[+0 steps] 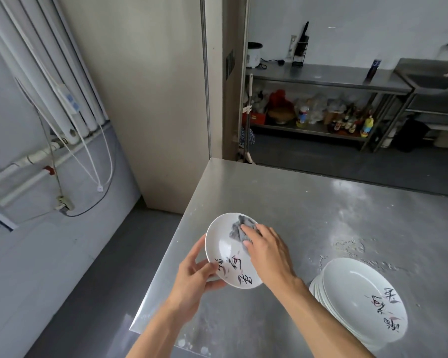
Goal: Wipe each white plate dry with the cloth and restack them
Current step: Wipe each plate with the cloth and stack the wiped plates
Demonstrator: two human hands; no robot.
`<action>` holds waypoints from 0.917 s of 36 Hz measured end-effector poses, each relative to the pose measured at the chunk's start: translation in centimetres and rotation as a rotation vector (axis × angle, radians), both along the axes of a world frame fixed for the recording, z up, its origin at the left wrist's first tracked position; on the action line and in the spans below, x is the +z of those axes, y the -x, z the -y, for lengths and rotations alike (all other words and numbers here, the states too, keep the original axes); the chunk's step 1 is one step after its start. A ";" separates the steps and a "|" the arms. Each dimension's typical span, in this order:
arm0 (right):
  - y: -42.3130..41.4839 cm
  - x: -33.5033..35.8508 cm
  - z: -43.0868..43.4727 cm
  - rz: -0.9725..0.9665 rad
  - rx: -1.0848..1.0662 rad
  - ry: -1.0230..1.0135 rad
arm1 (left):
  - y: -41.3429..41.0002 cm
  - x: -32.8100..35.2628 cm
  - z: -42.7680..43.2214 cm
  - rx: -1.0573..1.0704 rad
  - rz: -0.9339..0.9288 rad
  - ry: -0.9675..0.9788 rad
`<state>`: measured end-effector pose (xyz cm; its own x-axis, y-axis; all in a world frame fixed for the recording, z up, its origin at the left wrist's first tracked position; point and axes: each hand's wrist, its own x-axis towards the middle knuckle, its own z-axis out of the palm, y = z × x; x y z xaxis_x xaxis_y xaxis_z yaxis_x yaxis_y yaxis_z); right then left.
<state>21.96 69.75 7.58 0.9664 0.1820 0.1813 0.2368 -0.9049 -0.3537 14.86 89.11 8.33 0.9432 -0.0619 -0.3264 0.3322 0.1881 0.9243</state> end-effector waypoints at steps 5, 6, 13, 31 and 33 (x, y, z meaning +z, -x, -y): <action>-1.4 1.9 -1.4 -0.023 -0.016 -0.051 | -0.9 0.6 1.3 -0.036 0.057 0.018; -1.6 2.3 -1.6 -0.022 -0.009 -0.071 | -1.2 0.7 1.5 -0.038 0.070 0.021; -1.2 3.7 -3.1 -0.003 0.144 -0.111 | -2.7 1.0 2.5 0.028 0.096 0.039; -1.9 3.1 0.8 -0.082 0.002 0.055 | -2.7 0.0 2.5 0.194 0.035 0.122; -2.6 3.6 1.1 -0.081 -0.037 0.040 | -2.7 0.5 3.0 0.158 0.061 0.113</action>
<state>24.53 68.63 11.22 0.9838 0.1517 0.0955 0.1752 -0.9261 -0.3342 17.55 86.10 8.88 0.9619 0.0557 -0.2677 0.2341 0.3375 0.9117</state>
